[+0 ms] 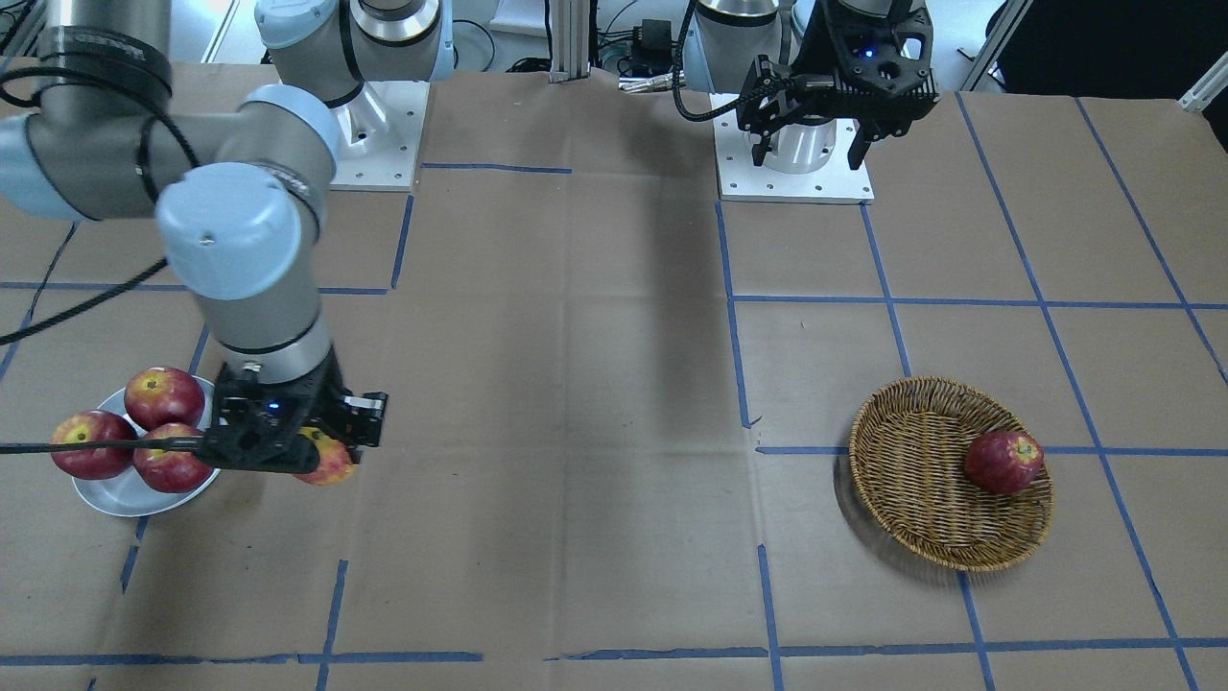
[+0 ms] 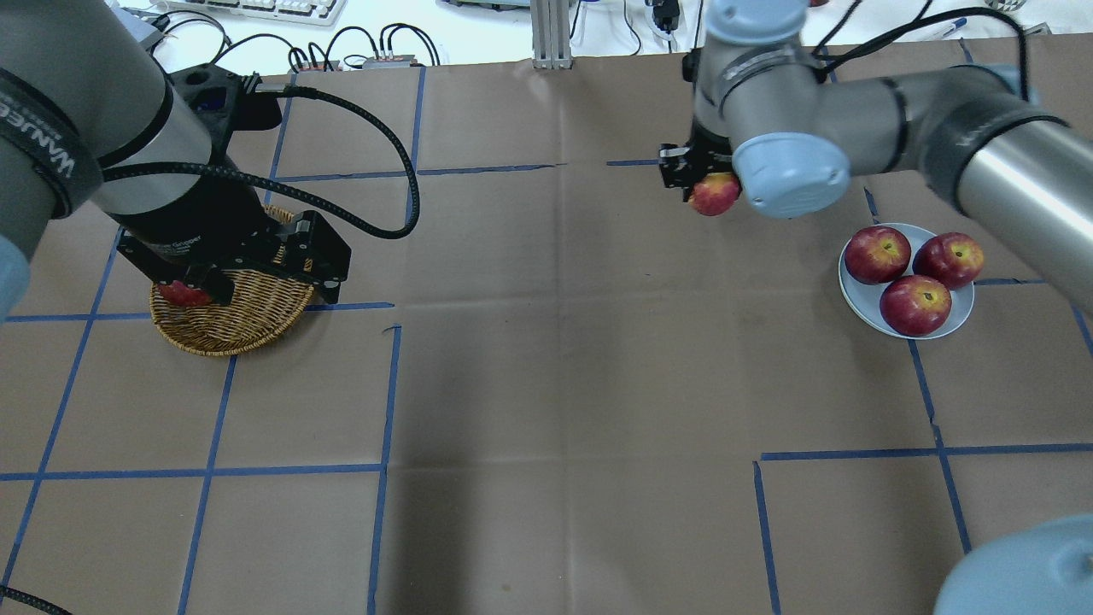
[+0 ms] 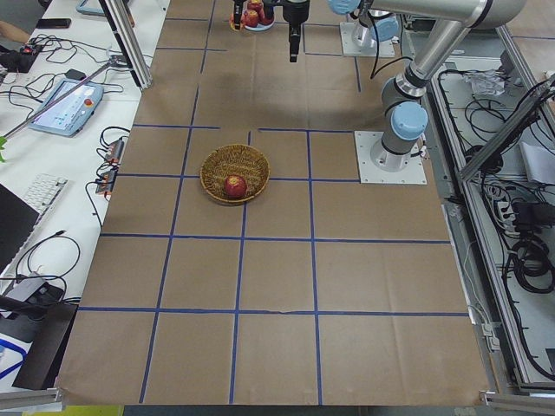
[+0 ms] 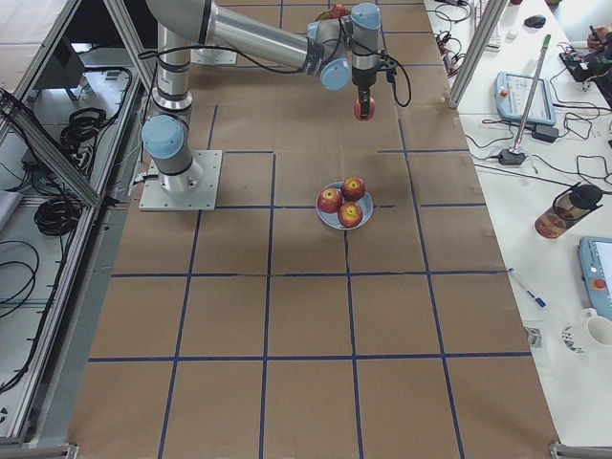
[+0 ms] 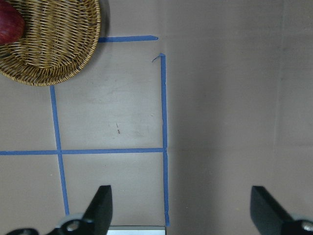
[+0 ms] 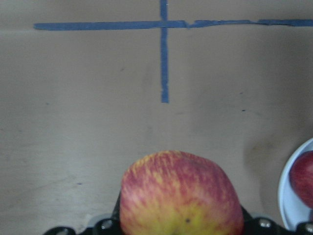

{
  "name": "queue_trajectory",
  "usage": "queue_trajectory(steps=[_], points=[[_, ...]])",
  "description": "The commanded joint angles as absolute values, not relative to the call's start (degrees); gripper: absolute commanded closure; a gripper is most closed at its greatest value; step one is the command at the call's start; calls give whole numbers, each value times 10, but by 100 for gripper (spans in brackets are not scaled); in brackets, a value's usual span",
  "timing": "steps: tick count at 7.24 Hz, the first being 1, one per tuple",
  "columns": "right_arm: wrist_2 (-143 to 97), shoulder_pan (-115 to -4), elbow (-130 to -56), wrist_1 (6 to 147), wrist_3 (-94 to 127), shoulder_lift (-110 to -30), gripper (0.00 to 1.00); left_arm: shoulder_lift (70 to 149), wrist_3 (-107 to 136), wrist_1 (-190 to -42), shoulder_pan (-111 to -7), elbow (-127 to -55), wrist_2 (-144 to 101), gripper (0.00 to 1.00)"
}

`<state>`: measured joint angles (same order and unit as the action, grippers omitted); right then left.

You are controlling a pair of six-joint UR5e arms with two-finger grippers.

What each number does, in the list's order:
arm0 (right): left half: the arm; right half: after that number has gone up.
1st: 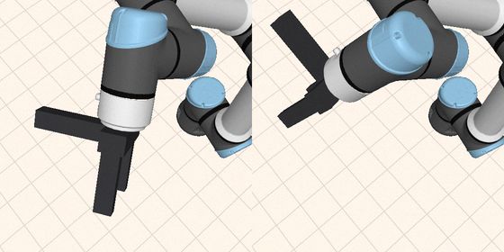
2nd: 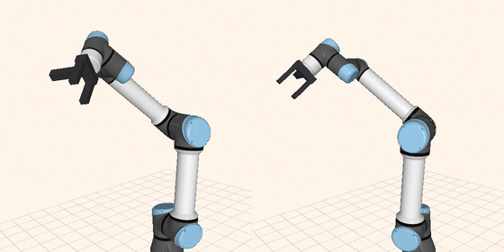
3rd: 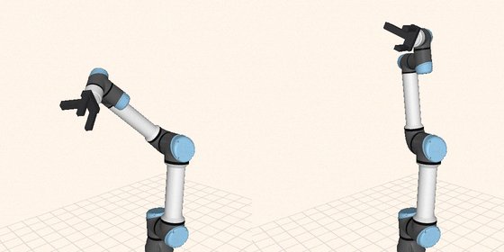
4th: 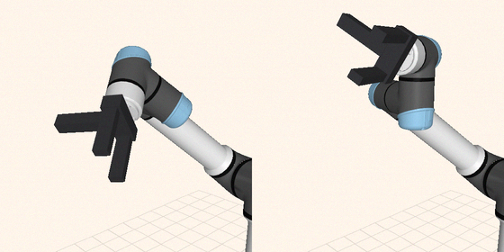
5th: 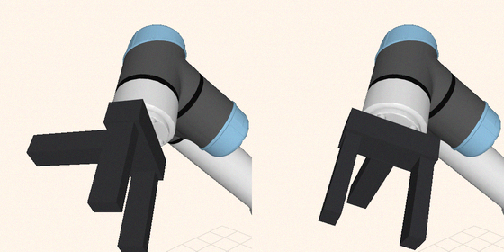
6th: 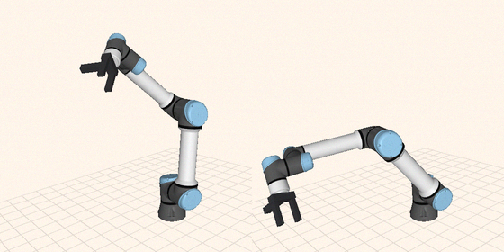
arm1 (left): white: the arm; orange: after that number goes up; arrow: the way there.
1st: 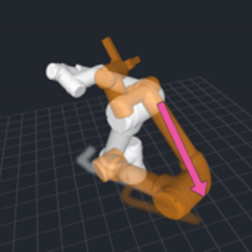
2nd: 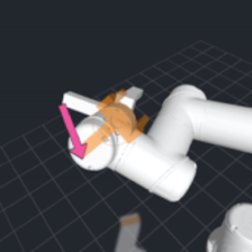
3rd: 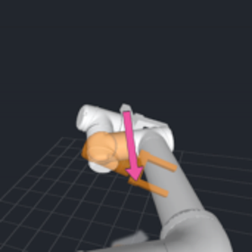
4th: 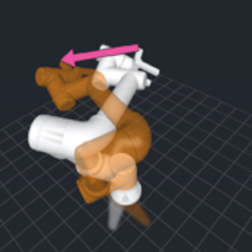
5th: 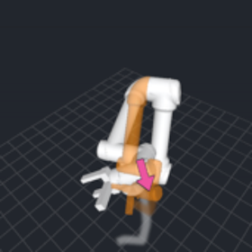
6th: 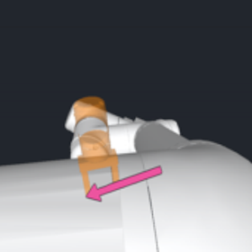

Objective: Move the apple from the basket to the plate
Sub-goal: 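Carry the apple with the right gripper over the blue plate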

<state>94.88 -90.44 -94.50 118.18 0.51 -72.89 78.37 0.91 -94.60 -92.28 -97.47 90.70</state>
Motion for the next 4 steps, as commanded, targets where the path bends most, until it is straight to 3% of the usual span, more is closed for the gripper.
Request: queue_trajectory(steps=[1, 4], points=[[947, -797, -968, 1165, -166, -766, 39, 783, 9, -947, -923, -976, 906, 1], [883, -648, -1016, 1171, -361, -771, 39, 782, 8, -947, -923, -976, 907, 1]])
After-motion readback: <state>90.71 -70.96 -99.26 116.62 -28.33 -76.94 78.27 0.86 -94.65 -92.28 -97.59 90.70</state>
